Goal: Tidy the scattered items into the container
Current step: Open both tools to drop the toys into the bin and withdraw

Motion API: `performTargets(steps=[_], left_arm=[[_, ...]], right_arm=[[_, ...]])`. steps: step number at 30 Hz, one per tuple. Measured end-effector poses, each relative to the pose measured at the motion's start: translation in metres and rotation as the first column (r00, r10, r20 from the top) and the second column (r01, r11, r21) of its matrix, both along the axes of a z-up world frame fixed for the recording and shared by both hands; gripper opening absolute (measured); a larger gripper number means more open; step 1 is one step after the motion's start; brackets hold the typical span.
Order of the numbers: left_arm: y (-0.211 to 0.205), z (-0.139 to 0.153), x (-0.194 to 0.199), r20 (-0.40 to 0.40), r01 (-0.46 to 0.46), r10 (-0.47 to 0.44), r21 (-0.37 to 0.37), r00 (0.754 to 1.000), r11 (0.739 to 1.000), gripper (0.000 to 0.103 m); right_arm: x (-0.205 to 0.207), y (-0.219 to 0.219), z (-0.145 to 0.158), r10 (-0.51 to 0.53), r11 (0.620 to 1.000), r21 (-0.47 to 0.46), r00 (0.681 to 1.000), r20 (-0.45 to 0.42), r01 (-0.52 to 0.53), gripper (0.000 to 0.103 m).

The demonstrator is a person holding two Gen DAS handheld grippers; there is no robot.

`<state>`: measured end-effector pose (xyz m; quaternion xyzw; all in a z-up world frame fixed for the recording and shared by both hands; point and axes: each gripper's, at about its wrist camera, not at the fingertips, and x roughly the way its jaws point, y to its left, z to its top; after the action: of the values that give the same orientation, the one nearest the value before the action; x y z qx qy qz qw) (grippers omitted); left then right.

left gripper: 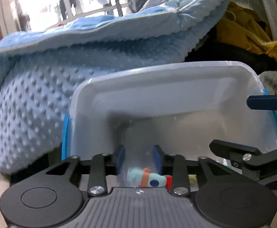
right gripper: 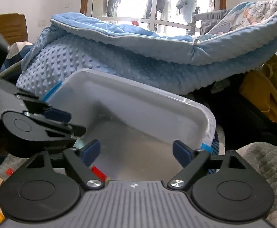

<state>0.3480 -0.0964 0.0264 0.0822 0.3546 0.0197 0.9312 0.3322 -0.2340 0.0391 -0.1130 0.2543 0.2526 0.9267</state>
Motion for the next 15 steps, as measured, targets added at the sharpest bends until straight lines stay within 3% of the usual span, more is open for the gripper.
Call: performTargets(steps=[1,5,9,10,12,15], left_arm=[[0.001,0.002,-0.005,0.002,-0.002,0.002,-0.005,1.000,1.000,0.044],[0.003,0.014,-0.024,-0.044,-0.068,0.068,0.008,0.997,0.998,0.076],[0.004,0.016,-0.052,-0.099,-0.095,0.105,0.107,0.989,0.990,0.076],[0.010,0.017,-0.064,-0.095,-0.092,0.101,0.089,0.990,0.992,0.076],[0.025,0.019,-0.087,-0.101,-0.084,0.081,-0.019,0.992,0.996,0.076],[0.053,0.014,-0.122,-0.130,-0.110,0.083,-0.213,0.988,0.971,0.076]], right_arm=[[-0.002,-0.001,0.001,-0.002,1.000,0.005,1.000,-0.004,0.003,0.094],[-0.016,-0.004,0.011,-0.013,1.000,0.009,1.000,0.007,0.013,0.100],[-0.040,0.001,0.021,0.007,0.999,-0.041,1.000,0.012,-0.007,0.103],[-0.046,0.005,0.023,0.014,0.998,-0.069,1.000,0.007,-0.013,0.103],[-0.064,0.013,0.024,0.009,0.990,-0.140,1.000,0.027,-0.005,0.103],[-0.095,0.026,0.021,0.029,0.971,-0.240,0.996,0.080,-0.009,0.103]])
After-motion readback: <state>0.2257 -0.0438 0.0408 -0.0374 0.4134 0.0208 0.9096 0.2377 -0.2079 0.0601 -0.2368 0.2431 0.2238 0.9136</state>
